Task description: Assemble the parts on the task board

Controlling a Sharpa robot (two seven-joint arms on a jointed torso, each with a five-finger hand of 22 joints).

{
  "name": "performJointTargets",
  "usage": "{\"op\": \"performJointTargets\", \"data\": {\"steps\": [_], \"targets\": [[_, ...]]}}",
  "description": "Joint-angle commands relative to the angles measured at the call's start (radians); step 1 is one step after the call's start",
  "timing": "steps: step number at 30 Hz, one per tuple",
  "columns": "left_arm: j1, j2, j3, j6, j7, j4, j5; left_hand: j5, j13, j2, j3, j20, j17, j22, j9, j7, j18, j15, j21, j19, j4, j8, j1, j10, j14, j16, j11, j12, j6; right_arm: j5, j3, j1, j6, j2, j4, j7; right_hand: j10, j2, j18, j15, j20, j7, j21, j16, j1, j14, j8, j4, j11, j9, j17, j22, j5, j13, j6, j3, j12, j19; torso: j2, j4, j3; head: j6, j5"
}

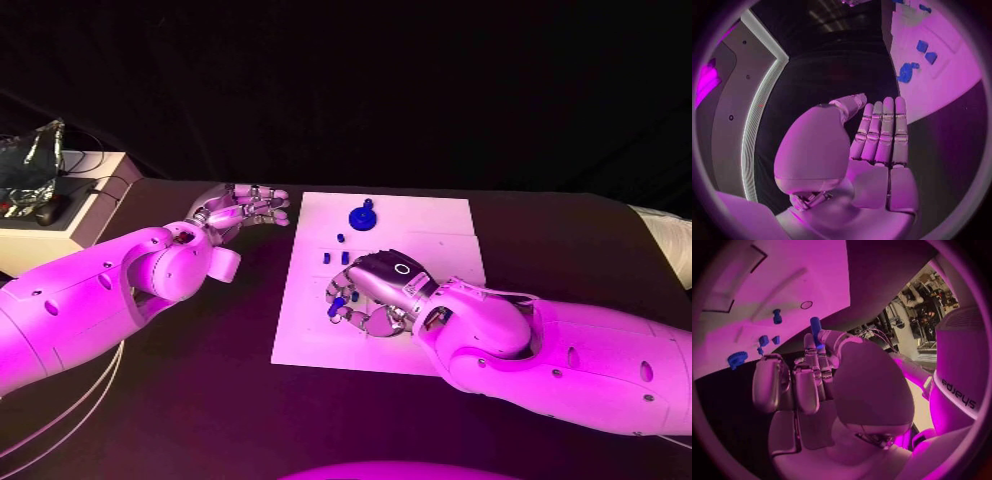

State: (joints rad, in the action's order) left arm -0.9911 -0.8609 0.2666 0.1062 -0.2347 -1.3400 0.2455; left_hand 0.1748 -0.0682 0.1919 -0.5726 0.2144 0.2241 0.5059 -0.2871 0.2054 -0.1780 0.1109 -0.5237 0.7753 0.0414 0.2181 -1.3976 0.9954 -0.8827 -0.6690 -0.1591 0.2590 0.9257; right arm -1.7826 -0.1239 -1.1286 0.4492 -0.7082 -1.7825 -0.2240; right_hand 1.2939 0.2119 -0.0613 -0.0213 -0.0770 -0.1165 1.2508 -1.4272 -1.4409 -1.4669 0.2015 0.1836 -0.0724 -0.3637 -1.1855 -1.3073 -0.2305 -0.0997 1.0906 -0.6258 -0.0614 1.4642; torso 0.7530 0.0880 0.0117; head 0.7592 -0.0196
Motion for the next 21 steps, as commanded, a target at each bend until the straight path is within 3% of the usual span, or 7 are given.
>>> {"op": "performJointTargets", "data": {"steps": [1, 8, 21], "targets": [[0.0, 0.003, 0.001, -0.018, -0.008, -0.003, -0.005, 0.0, 0.0, -0.005, 0.001, 0.003, -0.001, -0.002, 0.001, 0.001, 0.002, 0.001, 0.007, -0.003, -0.007, 0.004, 0.001, 0.004, 0.001, 0.007, 0.002, 0.001, -0.001, -0.071, -0.001, 0.007, -0.017, 0.012, 0.014, 0.017, 0.027, -0.013, 0.005, -0.006, 0.006, -0.004, -0.002, -0.005, 0.002, -0.033, 0.009, -0.031, 0.021, -0.072, 0.0, -0.173, -0.007, -0.001, 0.005, -0.028, -0.003, 0.037, 0.0, -0.0008, -0.0013, 0.001, -0.002], [0.0, 0.004, 0.001, -0.019, -0.007, -0.003, -0.005, 0.0, 0.0, -0.005, 0.001, 0.003, -0.001, -0.002, 0.001, 0.001, 0.002, 0.001, 0.007, -0.003, -0.007, 0.004, 0.001, 0.004, 0.001, 0.007, 0.002, 0.001, -0.001, -0.095, -0.002, 0.023, -0.02, 0.033, 0.039, 0.019, 0.027, -0.013, 0.005, -0.006, 0.006, -0.004, 0.0, -0.006, 0.003, -0.033, 0.01, -0.033, 0.021, -0.073, -0.001, -0.174, -0.007, -0.001, 0.005, -0.029, -0.003, 0.037, 0.0, 0.0, -0.001, 0.005, -0.007], [0.0, 0.0, 0.001, -0.019, -0.006, -0.003, -0.005, 0.0, 0.0, -0.005, 0.001, 0.003, -0.001, -0.002, 0.001, 0.001, 0.002, 0.001, 0.007, -0.003, -0.007, 0.004, 0.001, 0.004, 0.001, 0.007, 0.002, 0.001, -0.001, -0.108, -0.002, 0.03, -0.045, 0.039, 0.054, 0.021, 0.027, -0.013, 0.005, -0.006, 0.006, -0.004, 0.0, -0.006, 0.003, -0.033, 0.01, -0.033, 0.021, -0.073, -0.001, -0.174, -0.007, -0.001, 0.005, -0.029, -0.003, 0.037, 0.0, -0.0004, 0.0003, 0.013, -0.011]]}}
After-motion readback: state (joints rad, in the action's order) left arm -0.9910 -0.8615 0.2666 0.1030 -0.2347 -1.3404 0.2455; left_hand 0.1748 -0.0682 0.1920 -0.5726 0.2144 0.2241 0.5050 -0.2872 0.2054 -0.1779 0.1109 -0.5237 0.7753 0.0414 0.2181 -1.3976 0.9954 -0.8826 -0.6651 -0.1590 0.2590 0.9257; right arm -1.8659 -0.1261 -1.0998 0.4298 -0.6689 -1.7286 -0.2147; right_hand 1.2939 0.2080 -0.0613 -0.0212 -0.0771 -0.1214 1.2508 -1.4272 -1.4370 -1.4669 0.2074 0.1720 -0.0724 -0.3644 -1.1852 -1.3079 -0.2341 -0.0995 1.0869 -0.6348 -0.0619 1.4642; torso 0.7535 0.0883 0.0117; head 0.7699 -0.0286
